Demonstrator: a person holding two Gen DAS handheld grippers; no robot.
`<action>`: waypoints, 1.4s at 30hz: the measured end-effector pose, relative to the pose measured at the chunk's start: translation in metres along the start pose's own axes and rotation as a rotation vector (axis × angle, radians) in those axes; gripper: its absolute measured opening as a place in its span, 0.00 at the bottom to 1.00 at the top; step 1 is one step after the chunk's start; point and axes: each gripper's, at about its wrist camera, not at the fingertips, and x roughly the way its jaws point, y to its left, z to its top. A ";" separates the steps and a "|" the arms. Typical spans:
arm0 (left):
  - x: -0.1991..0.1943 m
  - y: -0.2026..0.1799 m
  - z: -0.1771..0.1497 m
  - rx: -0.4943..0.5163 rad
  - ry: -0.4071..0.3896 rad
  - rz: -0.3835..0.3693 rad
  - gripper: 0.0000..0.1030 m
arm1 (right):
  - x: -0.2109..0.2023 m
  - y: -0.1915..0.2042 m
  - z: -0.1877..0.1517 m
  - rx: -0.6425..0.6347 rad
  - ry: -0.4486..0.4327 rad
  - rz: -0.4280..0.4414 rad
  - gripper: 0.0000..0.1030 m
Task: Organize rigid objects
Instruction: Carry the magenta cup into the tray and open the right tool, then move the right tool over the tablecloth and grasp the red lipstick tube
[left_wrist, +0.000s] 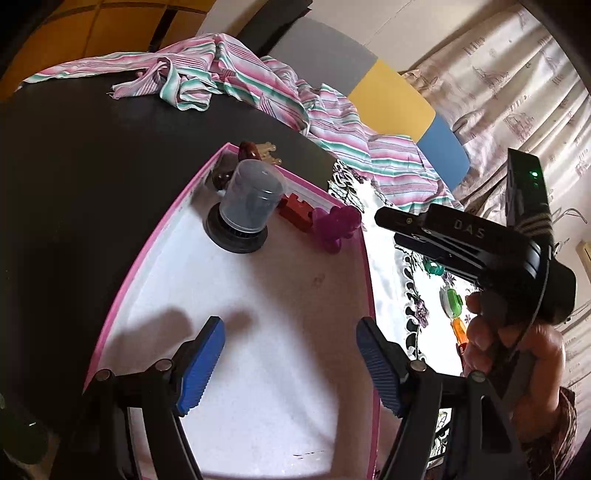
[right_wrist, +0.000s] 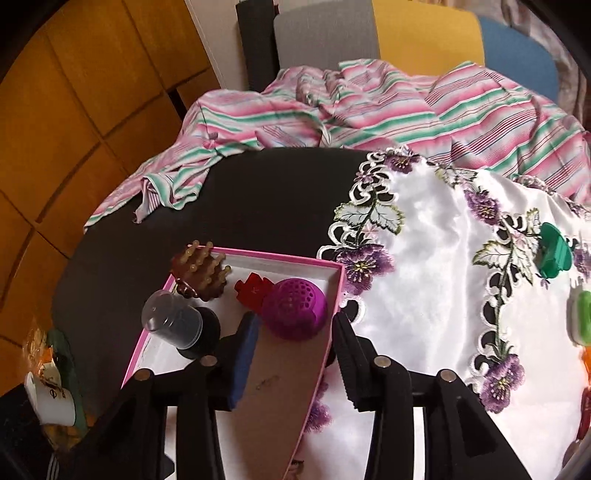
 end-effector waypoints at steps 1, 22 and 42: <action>0.000 -0.002 0.000 0.002 0.000 -0.002 0.72 | -0.001 0.001 -0.002 -0.006 -0.003 0.000 0.43; 0.000 -0.062 -0.025 0.177 0.030 -0.068 0.73 | -0.056 -0.066 -0.066 0.091 -0.030 -0.040 0.46; 0.027 -0.140 -0.073 0.376 0.175 -0.164 0.73 | -0.146 -0.316 -0.129 0.776 0.079 -0.313 0.63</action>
